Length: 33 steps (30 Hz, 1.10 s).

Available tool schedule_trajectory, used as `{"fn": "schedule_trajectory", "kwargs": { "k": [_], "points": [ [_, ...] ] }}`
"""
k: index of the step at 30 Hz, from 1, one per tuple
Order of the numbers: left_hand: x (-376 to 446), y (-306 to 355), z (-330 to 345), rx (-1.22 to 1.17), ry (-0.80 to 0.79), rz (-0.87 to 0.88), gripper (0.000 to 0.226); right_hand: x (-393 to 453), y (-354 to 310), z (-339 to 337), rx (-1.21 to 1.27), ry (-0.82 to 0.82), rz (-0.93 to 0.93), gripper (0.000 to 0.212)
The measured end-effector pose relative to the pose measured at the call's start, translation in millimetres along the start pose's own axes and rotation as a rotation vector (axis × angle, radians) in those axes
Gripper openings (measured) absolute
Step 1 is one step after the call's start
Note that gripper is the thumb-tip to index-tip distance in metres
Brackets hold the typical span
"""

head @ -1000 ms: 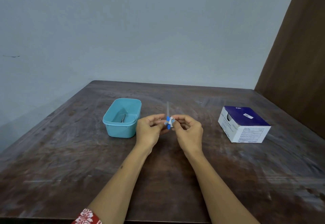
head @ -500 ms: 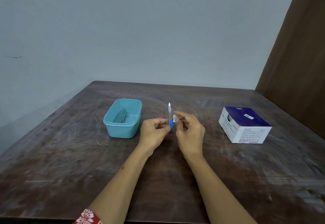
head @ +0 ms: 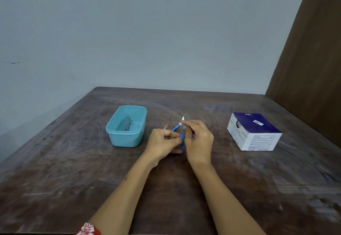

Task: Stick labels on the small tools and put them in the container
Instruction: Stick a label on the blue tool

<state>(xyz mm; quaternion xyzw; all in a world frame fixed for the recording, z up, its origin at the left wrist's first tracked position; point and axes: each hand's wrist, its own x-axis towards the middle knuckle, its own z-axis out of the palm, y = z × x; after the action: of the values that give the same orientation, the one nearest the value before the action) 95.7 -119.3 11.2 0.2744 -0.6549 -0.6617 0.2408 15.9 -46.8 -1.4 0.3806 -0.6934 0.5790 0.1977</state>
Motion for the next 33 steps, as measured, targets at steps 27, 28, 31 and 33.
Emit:
{"fn": "schedule_trajectory", "kwargs": {
  "k": [27,28,31,33],
  "points": [
    [-0.3,0.7,-3.3,-0.033,-0.057,0.028,0.016,-0.7,1.9,2.5,0.067,0.000,0.107,0.015],
    [0.0,0.9,-3.6,-0.035,-0.057,0.025,0.015,-0.8,2.3,2.8,0.070,-0.006,0.113,0.015],
    [-0.7,1.7,-3.7,0.005,-0.108,-0.007,0.013,1.8,3.6,1.1,0.068,0.037,0.086,0.017],
    [-0.7,1.2,-2.8,0.028,-0.108,-0.001,0.014,2.2,3.3,0.0,0.065,0.050,0.073,0.017]
  ]
}}
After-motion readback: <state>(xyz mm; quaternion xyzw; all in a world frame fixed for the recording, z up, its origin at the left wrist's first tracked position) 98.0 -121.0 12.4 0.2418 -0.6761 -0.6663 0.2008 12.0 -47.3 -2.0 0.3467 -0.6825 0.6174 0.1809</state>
